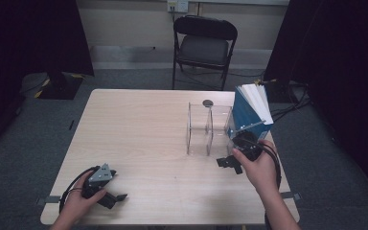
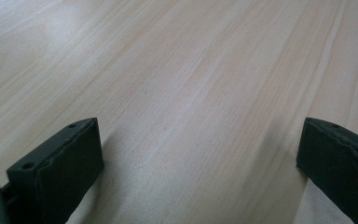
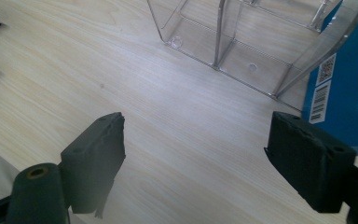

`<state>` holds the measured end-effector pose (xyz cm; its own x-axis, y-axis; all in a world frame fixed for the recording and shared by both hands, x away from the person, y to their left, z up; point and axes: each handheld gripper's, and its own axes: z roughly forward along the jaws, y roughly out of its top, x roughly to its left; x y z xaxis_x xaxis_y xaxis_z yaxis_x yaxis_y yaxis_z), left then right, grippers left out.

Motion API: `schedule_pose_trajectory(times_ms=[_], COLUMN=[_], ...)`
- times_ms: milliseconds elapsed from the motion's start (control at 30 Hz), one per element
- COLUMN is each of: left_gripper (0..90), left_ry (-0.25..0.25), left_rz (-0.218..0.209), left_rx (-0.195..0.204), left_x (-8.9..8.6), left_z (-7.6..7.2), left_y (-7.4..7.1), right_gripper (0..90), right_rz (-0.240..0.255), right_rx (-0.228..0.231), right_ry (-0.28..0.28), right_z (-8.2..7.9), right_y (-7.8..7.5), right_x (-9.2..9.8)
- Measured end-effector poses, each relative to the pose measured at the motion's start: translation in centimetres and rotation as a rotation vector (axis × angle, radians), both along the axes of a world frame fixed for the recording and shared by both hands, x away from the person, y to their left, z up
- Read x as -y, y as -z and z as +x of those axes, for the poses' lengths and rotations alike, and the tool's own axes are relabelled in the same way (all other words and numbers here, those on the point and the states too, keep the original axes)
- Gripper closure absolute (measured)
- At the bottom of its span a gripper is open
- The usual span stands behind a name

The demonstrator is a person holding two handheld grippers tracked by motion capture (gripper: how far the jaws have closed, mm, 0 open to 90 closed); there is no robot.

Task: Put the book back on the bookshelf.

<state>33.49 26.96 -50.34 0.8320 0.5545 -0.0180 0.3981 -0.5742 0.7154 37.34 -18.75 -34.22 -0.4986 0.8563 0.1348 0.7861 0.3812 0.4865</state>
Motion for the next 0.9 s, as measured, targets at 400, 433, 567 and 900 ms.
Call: schedule_pose_trajectory(times_ms=[400, 433, 567, 900], left_gripper=[0.0, 0.0, 0.0, 0.0], left_ry=[0.003, 0.003, 0.003, 0.014], left_rz=[0.003, 0.003, 0.003, 0.007], left_rx=[0.002, 0.002, 0.002, 0.005], left_x=[0.0, 0.0, 0.0, -0.1], left_z=[0.0, 0.0, 0.0, 0.0], left_y=[0.0, 0.0, 0.0, 0.0], right_gripper=[18.7, 18.7, 18.7, 18.7], right_rz=[-0.01, -0.012, -0.005, -0.004], right_rx=[0.006, 0.009, 0.016, 0.011], right_ry=[-0.032, -0.033, -0.046, -0.078], right_z=[0.0, 0.0, 0.0, 0.2], right_y=[0.7, 0.7, 1.0, 2.1], right_x=[-1.2, -1.4, -1.8, -3.3])
